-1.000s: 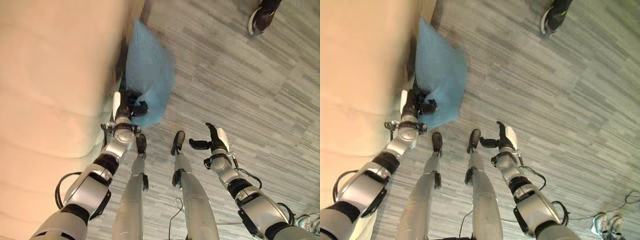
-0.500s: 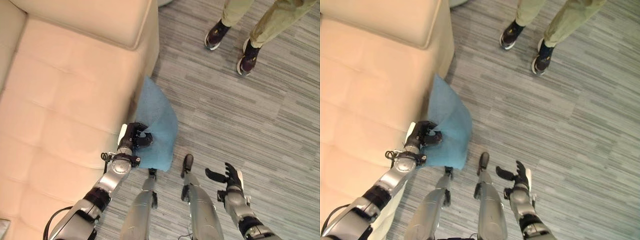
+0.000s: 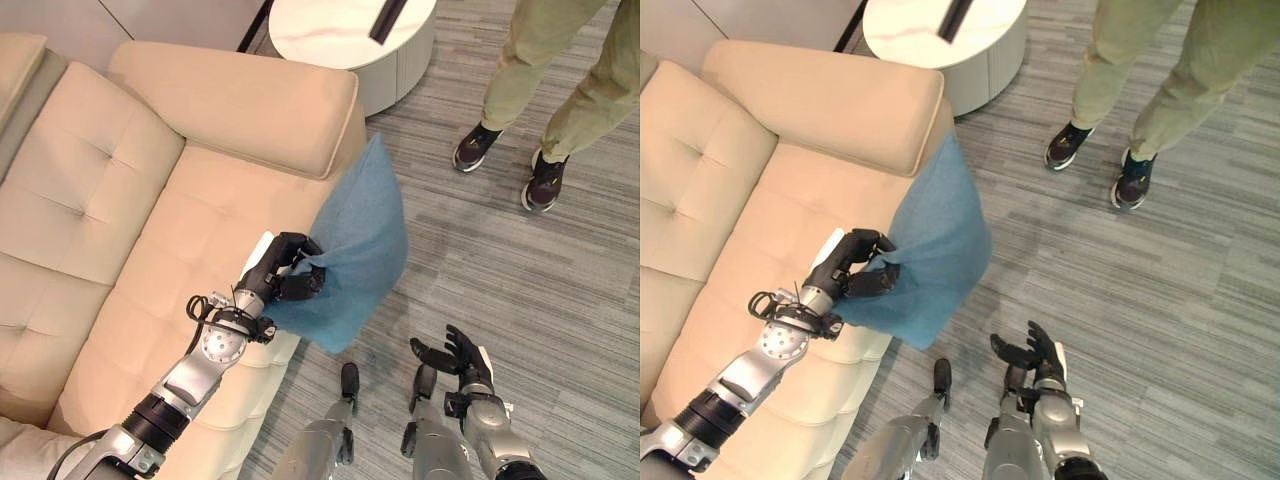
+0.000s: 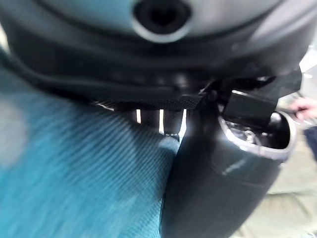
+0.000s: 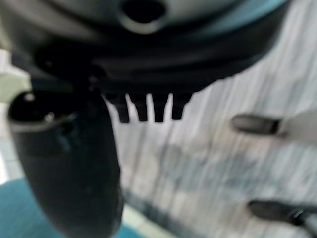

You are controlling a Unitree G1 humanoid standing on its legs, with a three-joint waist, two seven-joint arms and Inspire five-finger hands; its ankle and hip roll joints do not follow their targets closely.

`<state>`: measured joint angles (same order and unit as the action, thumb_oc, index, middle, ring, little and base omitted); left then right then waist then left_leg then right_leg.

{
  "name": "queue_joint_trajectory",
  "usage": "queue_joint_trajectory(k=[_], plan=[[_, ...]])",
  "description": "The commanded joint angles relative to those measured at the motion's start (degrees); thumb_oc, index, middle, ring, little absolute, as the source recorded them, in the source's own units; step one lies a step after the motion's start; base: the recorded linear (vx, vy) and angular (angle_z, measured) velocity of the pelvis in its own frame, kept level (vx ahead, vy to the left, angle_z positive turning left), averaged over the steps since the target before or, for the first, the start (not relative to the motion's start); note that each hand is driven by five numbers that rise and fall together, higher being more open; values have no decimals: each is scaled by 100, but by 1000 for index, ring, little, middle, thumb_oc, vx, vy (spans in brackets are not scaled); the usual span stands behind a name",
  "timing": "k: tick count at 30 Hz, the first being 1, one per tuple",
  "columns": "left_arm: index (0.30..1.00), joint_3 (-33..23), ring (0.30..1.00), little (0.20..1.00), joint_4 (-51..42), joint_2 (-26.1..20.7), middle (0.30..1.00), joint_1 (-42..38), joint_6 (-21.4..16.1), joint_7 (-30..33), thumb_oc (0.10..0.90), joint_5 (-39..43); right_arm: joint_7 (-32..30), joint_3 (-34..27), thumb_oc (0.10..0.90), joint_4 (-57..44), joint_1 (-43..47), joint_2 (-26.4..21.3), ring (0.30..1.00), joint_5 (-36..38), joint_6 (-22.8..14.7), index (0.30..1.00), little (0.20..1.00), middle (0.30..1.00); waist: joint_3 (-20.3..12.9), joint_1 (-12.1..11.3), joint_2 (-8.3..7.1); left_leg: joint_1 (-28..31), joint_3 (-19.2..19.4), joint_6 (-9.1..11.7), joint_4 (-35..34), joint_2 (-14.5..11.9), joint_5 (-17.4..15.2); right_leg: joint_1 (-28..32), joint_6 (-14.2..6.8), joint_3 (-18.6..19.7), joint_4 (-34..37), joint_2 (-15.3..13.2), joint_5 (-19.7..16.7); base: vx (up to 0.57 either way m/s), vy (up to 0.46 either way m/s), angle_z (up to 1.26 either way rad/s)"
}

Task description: Pick up all the scattered cushions and arrange them neatly on the sofa.

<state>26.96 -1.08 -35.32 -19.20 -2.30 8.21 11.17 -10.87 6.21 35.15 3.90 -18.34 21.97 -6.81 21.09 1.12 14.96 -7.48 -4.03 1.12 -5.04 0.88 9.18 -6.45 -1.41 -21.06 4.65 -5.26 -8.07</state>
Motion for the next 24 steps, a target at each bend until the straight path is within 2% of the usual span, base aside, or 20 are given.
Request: queue_joint_trajectory(k=[1, 3, 7, 9, 10, 11, 12, 13, 14, 15, 16, 17, 19, 20, 22, 23, 24], plan=[[300, -640, 300, 300, -1047, -277, 300, -893, -1226, -321, 400, 529, 694, -614, 800, -142, -286, -650, 900, 1363, -140, 900, 900, 900, -1230, -206, -338, 29, -46, 288, 15, 161, -447, 534, -460, -90, -379, -154, 1176, 4, -54, 35], [300, -738, 300, 300, -1367, -382, 300, -801, -1169, -476, 400, 600, 862, -701, 800, -347, -374, -813, 900, 1577, -245, 900, 900, 900, -1355, -240, -328, 80, -118, 310, 4, 163, -413, 648, -456, -186, -323, -137, 1169, 21, -65, 46], [300, -839, 300, 300, -1651, -435, 300, -857, -1130, -606, 400, 765, 1037, -594, 800, -870, -421, -753, 900, 1684, -256, 900, 900, 900, -1531, -318, -328, 217, -192, 380, 4, 169, -413, 875, -440, -331, -266, -111, 1201, 13, -27, 12], [300, -865, 300, 300, -1659, -299, 300, -944, -1126, -688, 400, 768, 1297, -414, 800, -448, -474, -625, 900, 1454, -234, 900, 900, 900, -1604, -299, -315, 209, -222, 401, 4, 192, -373, 961, -452, -423, -175, -104, 1148, -18, -16, 11], [300, -962, 300, 300, -1821, -458, 300, -847, -1143, -764, 400, 794, 1223, -372, 800, -574, -468, -570, 900, 1421, -453, 900, 900, 900, -1664, -393, -311, 219, -265, 440, 4, 200, -376, 1009, -442, -491, -136, -91, 1162, -25, -30, 13], [300, -1133, 300, 300, -1987, -534, 300, -682, -1185, -760, 400, 964, 1242, -349, 800, -948, -539, -438, 900, 1493, -246, 900, 900, 900, -1709, -445, -326, 200, -292, 445, 4, 205, -371, 1031, -441, -554, -104, -93, 1154, -12, -37, 22], [300, -1162, 300, 300, -2062, -474, 300, -582, -1151, -785, 400, 1055, 1263, -240, 800, -1153, -595, -430, 900, 1419, -311, 900, 900, 900, -1766, -478, -328, 188, -298, 456, 4, 207, -361, 1053, -448, -586, -73, -91, 1146, -5, -12, 30], [300, -1122, 300, 300, -2054, -408, 300, -637, -1171, -860, 400, 1007, 1518, -206, 800, -976, -620, -277, 900, 1576, -140, 900, 900, 900, -1809, -480, -336, 187, -292, 460, 4, 210, -357, 1078, -453, -600, -59, -88, 1143, 16, 11, 33], [300, -1003, 300, 300, -2004, -326, 300, -816, -1124, -909, 400, 959, 1493, -159, 800, -660, -442, -285, 900, 1494, -184, 900, 900, 900, -1868, -495, -325, 190, -304, 473, 4, 215, -355, 1105, -455, -643, -55, -94, 1144, 7, 1, 24], [300, -1004, 300, 300, -2090, -409, 300, -802, -1141, -916, 400, 952, 1388, -101, 800, -714, -335, -265, 900, 1522, -440, 900, 900, 900, -1899, -595, -321, 184, -377, 504, 4, 229, -330, 1142, -444, -711, -51, -88, 1151, 1, -11, 17], [300, -1133, 300, 300, -2187, -418, 300, -626, -1224, -876, 400, 1073, 1506, -138, 800, -919, -395, -130, 900, 1676, -155, 900, 900, 900, -1905, -663, -347, 189, -438, 510, 4, 245, -326, 1197, -440, -772, -69, -95, 1170, 0, -28, 14], [300, -1123, 300, 300, -2162, -368, 300, -561, -1213, -880, 400, 1078, 1463, 13, 800, -1332, -383, -246, 900, 1602, -455, 900, 900, 900, -1929, -660, -359, 203, -481, 533, 4, 251, -325, 1237, -432, -820, -81, -84, 1188, 14, -25, 18], [300, -1092, 300, 300, -2142, -289, 300, -525, -1177, -893, 400, 1055, 1638, 63, 800, -2218, -588, -253, 900, 1780, -374, 900, 900, 900, -1963, -659, -391, 233, -547, 539, 4, 256, -337, 1291, -419, -882, -115, -77, 1222, 29, -13, 35], [300, -997, 300, 300, -2066, -104, 300, -542, -1176, -911, 400, 1016, 1897, 194, 552, -2030, -562, -74, 528, 2027, -206, 528, 528, 528, -1995, -676, -401, 264, -593, 534, 4, 263, -340, 1343, -414, -944, -124, -85, 1240, 47, 5, 39], [300, -829, 300, 300, -2048, 83, 300, -615, -1070, -950, 400, 1017, 1627, 407, 400, -1360, 25, 199, 300, 1873, -430, 300, 300, 300, -2094, -864, -411, 287, -748, 524, 4, 308, -327, 1445, -391, -1104, -119, -96, 1262, 43, 10, 30], [300, -831, 300, 300, -2050, 72, 300, -622, -1067, -948, 400, 1017, 1627, 410, 400, -1339, 47, 212, 300, 1870, -443, 300, 300, 300, -2082, -848, -421, 289, -760, 525, 4, 313, -325, 1452, -392, -1117, -117, -97, 1265, 23, -14, 40], [300, -924, 300, 300, -2129, 110, 300, -388, -1044, -886, 400, 1221, 1486, 718, 400, -1594, 312, 495, 300, 2072, -432, 300, 300, 300, -2126, -1051, -490, 300, -892, 540, 4, 342, -317, 1511, -376, -1221, -127, -85, 1299, 14, -19, 42]])
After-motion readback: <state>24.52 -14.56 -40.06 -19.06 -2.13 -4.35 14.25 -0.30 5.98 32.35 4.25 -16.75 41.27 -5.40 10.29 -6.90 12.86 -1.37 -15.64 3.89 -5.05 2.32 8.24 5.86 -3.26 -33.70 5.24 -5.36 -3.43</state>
